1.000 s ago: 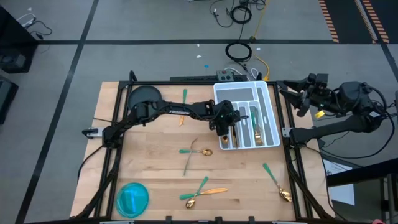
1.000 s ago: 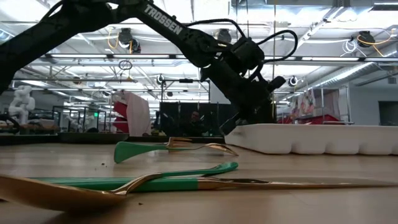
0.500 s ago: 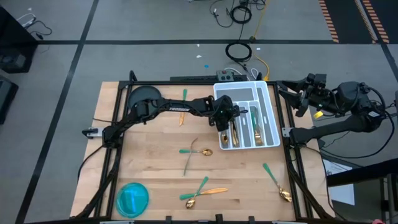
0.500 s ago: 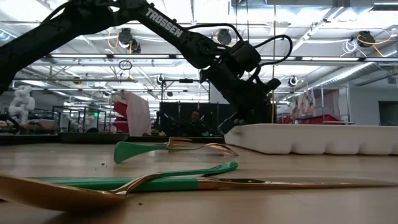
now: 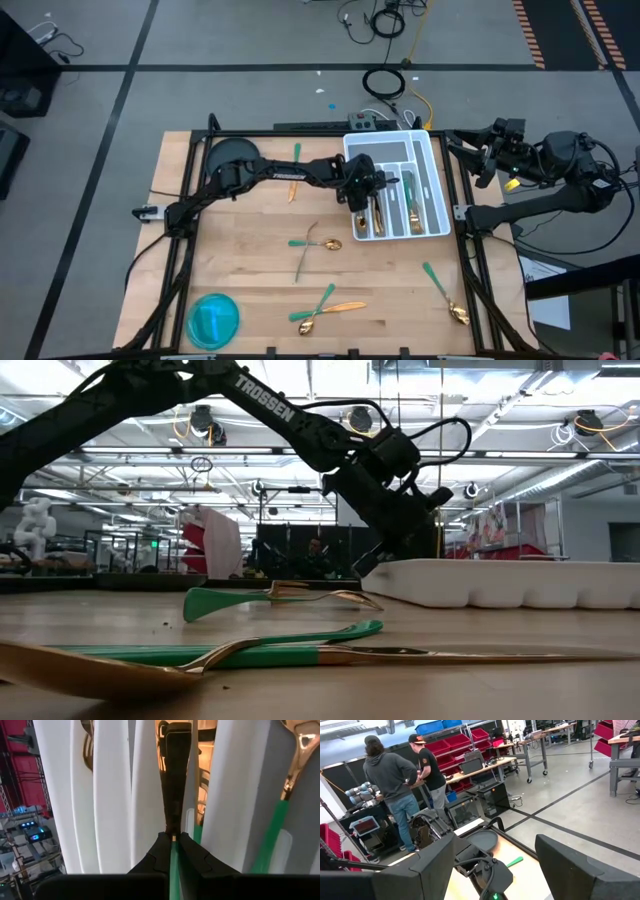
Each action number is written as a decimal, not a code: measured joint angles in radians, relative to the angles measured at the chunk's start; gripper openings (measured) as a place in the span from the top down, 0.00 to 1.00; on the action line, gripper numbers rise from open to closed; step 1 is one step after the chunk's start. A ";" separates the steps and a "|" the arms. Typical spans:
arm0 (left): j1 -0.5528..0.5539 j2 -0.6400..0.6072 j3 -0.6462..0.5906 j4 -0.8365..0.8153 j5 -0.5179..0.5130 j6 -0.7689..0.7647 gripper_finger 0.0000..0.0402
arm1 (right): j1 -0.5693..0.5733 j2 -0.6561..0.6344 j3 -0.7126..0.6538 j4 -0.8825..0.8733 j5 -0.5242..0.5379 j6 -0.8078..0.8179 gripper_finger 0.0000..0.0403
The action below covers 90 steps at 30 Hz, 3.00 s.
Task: Sort silverware
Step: Put the left green knife on the silverware tray with the other green knife
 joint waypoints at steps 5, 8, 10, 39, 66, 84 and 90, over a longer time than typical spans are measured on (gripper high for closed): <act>-0.008 0.002 -0.001 -0.002 0.006 0.000 0.97 | 0.000 0.000 0.000 0.000 0.000 0.000 0.34; -0.010 0.003 -0.002 -0.009 0.014 0.000 0.97 | 0.000 0.000 0.000 0.000 0.000 0.000 0.34; -0.010 0.004 -0.002 -0.015 0.017 0.001 0.97 | 0.000 0.000 0.000 0.000 0.000 0.000 0.34; -0.033 0.004 -0.005 -0.008 0.030 -0.157 0.86 | 0.000 0.000 0.000 0.000 -0.031 -0.035 0.34; 0.000 -0.024 -0.008 -0.027 -0.148 -0.106 0.85 | 0.000 0.000 0.000 0.001 -0.031 -0.050 0.34; 0.001 -0.035 -0.003 -0.142 -0.183 -0.130 0.84 | 0.000 0.000 0.000 0.049 -0.110 -0.150 0.34; -0.011 -0.035 -0.008 -0.093 -0.210 -0.162 0.84 | 0.000 0.019 0.000 -0.092 -0.029 -0.068 0.34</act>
